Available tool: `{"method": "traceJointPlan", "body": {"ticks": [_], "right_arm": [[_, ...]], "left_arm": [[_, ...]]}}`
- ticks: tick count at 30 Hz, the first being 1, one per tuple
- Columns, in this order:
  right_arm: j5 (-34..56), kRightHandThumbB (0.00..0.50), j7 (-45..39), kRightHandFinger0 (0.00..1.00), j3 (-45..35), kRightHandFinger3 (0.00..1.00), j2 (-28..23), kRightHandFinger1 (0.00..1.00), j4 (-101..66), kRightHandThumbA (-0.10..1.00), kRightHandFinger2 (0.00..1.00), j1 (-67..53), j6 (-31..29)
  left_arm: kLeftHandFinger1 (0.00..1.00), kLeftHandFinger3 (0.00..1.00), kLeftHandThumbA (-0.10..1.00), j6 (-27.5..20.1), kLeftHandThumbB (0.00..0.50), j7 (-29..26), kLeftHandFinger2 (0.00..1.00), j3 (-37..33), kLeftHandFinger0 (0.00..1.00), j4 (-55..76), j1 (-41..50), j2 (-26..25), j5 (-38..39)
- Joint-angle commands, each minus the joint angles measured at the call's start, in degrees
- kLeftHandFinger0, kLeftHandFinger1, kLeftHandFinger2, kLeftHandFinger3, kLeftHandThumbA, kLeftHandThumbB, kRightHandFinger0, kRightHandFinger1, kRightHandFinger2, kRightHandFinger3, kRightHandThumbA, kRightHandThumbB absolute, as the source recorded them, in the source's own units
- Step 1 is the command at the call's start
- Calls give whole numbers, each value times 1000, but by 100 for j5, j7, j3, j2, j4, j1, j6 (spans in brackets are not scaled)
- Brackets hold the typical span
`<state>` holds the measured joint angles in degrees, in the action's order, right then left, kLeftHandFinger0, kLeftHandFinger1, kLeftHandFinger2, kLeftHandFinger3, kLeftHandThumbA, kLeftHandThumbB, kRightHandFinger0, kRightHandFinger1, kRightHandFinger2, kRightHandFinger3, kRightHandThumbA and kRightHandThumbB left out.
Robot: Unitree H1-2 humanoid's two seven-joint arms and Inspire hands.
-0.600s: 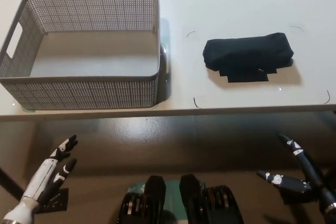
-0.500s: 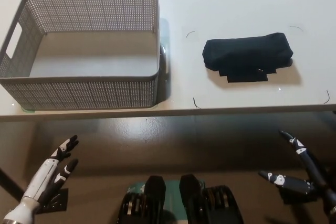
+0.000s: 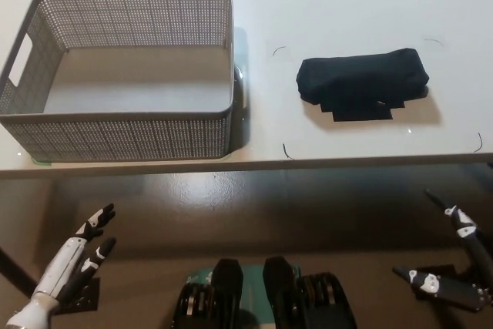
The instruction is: Use the right hand to pick up the pencil case on the right hand side and put it into a grey container on the left side
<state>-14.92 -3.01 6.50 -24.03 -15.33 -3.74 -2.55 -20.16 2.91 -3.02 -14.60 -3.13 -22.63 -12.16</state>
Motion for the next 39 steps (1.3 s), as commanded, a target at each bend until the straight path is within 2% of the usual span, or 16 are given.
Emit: {"method": "traceJointPlan", "body": {"ticks": [1, 5, 12, 16, 21, 24, 28, 31, 33, 35, 39], "right_arm": [[-422, 373, -487, 1000, -786, 1000, -798, 1000, -2048, 1000, 1000, 627, 758], [-669, 398, -577, 1000, -749, 1000, -850, 1000, -1801, 1000, 1000, 1275, 961], [-956, 401, -904, 1000, -477, 1000, -1048, 1000, -1117, 1000, 1000, 2745, 1331], [-1206, 406, -1025, 1000, -271, 1000, -1148, 1000, -424, 1000, 1000, 3547, 1285], [-1509, 490, -1385, 1000, 233, 1000, -1207, 1000, 734, 1000, 1000, 4682, 1261], [-1739, 500, -1537, 1000, 589, 1000, -1212, 1000, 1384, 959, 1000, 5239, 1103], [-2002, 500, -1731, 1000, 1061, 1000, -1087, 1000, 2254, 749, 1000, 5952, 1051], [-2073, 500, -1797, 1000, 1310, 1000, -990, 1000, 2685, 684, 1000, 6255, 1022], [-2118, 500, -1812, 1000, 1469, 1000, -928, 1000, 3029, 681, 1000, 6463, 932], [-2256, 500, -1835, 1000, 1706, 1000, -840, 1000, 3494, 750, 1000, 6756, 891], [-2464, 500, -1594, 1000, 2044, 1000, -694, 1000, 4339, 809, 1000, 7147, 714]], "left_arm": [[1000, 1000, 1000, -543, 298, -77, 1000, 55, 1000, 174, -80, -201, -194], [1000, 1000, 1000, -550, 296, -103, 1000, 56, 1000, 168, 5, -181, -222], [1000, 1000, 1000, -571, 299, -78, 1000, 74, 1000, 159, 96, -178, -204], [1000, 1000, 1000, -589, 309, -64, 1000, 68, 1000, 137, 86, -176, -199], [1000, 1000, 1000, -562, 309, -75, 1000, 58, 1000, 143, 120, -162, -237], [1000, 1000, 1000, -521, 308, -116, 1000, 48, 1000, 159, 139, -157, -340], [1000, 1000, 1000, -561, 306, -96, 1000, 40, 1000, 134, 144, -132, -301], [1000, 1000, 1000, -599, 304, -111, 1000, 56, 1000, 129, 173, -140, -306], [1000, 1000, 1000, -559, 303, -98, 1000, 55, 1000, 136, 189, -141, -312], [1000, 1000, 1000, -576, 304, -125, 1000, 55, 1000, 92, 179, -135, -343], [1000, 1000, 1000, -608, 318, -108, 1000, 35, 1000, 64, 144, -120, -332]]}}
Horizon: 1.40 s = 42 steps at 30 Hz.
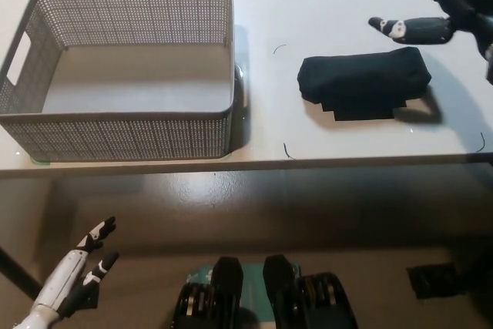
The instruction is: Use the right hand to pick up the pencil case on the right hand side and put it into a grey container on the left side
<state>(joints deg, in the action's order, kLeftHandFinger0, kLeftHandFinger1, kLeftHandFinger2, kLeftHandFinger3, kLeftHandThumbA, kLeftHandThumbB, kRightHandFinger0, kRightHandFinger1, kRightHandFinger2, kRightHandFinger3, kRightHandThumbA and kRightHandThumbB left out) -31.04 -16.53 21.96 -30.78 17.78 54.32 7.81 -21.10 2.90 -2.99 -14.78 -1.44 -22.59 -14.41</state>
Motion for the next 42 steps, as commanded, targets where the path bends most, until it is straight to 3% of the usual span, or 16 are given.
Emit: {"method": "traceJointPlan", "body": {"ticks": [1, 11, 16, 25, 42], "right_arm": [[-873, 500, -183, 1000, 575, 1000, 38, 1000, 1290, 814, 1000, 1453, -359], [-782, 500, -62, 1000, 1157, 1000, 690, 1000, 3581, 792, 1000, 2276, -702], [-671, 500, -274, 1000, 1351, 1000, 992, 1000, 4364, 676, 1000, 2540, -891], [-336, 500, -661, 1000, 1198, 1000, 1320, 1000, 4822, 652, 1000, 2545, -962], [-312, 500, -1295, 1000, 1138, 1000, 1386, 1000, 4898, 645, 1000, 2490, -946]], "left_arm": [[1000, 1000, 1000, -509, 326, -90, 1000, 24, 1000, 80, -40, -120, -94], [1000, 1000, 1000, -496, 311, -48, 1000, 10, 1000, 88, -65, -137, -82], [1000, 1000, 1000, -465, 324, -47, 1000, 8, 1000, 130, -59, -143, -111], [1000, 1000, 1000, -459, 356, 25, 1000, 9, 1000, 121, -103, -183, -99], [1000, 1000, 1000, -465, 392, 98, 1000, 19, 1000, 107, -123, -202, -123]]}}
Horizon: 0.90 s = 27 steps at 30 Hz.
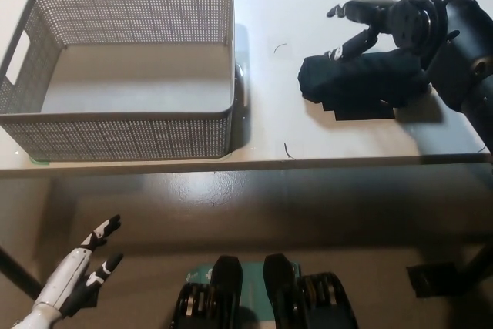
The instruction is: Use the right hand to pick up the pencil case on the right hand side and put it into a grey container on the left side
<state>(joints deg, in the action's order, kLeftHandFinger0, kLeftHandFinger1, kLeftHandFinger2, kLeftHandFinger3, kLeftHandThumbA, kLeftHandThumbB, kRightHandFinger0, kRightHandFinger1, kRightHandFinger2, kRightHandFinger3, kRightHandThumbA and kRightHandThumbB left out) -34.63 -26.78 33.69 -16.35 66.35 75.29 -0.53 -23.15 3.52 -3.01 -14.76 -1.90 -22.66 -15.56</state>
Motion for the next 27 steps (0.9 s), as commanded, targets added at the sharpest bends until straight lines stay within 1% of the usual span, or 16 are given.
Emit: {"method": "traceJointPlan", "body": {"ticks": [1, 5, 7, 11, 19, 23, 24, 27], "right_arm": [[33, 500, -285, 1000, -26, 1000, -67, 1000, 37, 627, 1000, 387, -120], [-32, 500, -312, 1000, 30, 1000, -102, 1000, 119, 607, 1000, 362, -230], [-40, 500, -360, 1000, 41, 1000, -122, 1000, 120, 595, 1000, 328, -227], [-53, 500, -440, 1000, 45, 1000, -161, 1000, 111, 598, 1000, 290, -130], [-79, 500, -669, 1000, 99, 1000, -286, 1000, 109, 588, 1000, 224, -122], [-142, 500, -709, 1000, 202, 1000, -281, 1000, 245, 577, 1000, 222, -184], [-175, 500, -733, 1000, 247, 1000, -268, 1000, 276, 580, 1000, 210, -146], [-141, 500, -706, 1000, 248, 1000, -223, 1000, 384, 574, 1000, 146, -127]], "left_arm": [[1000, 1000, 1000, -251, 395, 42, 1000, 19, 1000, 107, -79, -194, -7], [1000, 1000, 1000, -196, 410, 83, 1000, 28, 1000, 121, -84, -183, 38], [1000, 1000, 1000, -259, 400, 67, 1000, 30, 1000, 99, -89, -183, 7], [1000, 1000, 1000, -324, 401, 66, 1000, 43, 1000, 54, -126, -195, 20], [1000, 1000, 1000, -283, 419, 106, 1000, 47, 1000, 48, -164, -178, 56], [1000, 1000, 1000, -290, 417, 124, 1000, 43, 1000, 46, -185, -177, 75], [1000, 1000, 1000, -344, 407, 98, 1000, 42, 1000, 34, -198, -180, 43], [1000, 1000, 1000, -341, 412, 107, 1000, 55, 1000, 27, -204, -189, 52]]}}
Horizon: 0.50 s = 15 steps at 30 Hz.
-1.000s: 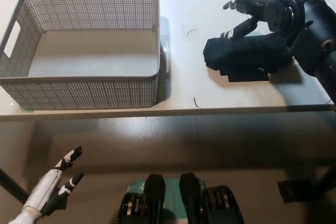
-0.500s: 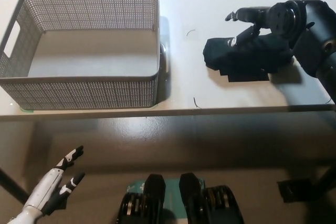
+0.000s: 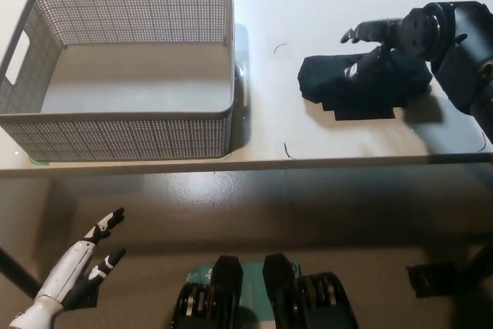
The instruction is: Use the right hand to pick up the pencil case on the right hand side and put it into a grey container on the left side
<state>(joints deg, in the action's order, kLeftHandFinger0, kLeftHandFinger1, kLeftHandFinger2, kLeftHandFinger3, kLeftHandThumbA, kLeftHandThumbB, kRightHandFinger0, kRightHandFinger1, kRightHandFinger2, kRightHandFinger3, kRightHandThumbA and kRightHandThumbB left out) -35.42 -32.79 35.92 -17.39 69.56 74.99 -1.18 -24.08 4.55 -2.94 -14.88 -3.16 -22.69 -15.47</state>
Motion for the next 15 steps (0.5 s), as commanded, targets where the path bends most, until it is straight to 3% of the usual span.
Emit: {"method": "traceJointPlan", "body": {"ticks": [1, 15], "right_arm": [[-64, 500, -97, 1000, 29, 1000, -113, 1000, 80, 571, 1000, 159, -50], [-144, 500, 585, 1000, 186, 1000, 443, 1000, 909, 634, 1000, -184, -389]], "left_arm": [[1000, 1000, 1000, -250, 413, 6, 1000, 51, 1000, 44, -77, -187, 39], [1000, 1000, 1000, -285, 406, -40, 1000, 35, 1000, 70, -101, -184, 56]]}}
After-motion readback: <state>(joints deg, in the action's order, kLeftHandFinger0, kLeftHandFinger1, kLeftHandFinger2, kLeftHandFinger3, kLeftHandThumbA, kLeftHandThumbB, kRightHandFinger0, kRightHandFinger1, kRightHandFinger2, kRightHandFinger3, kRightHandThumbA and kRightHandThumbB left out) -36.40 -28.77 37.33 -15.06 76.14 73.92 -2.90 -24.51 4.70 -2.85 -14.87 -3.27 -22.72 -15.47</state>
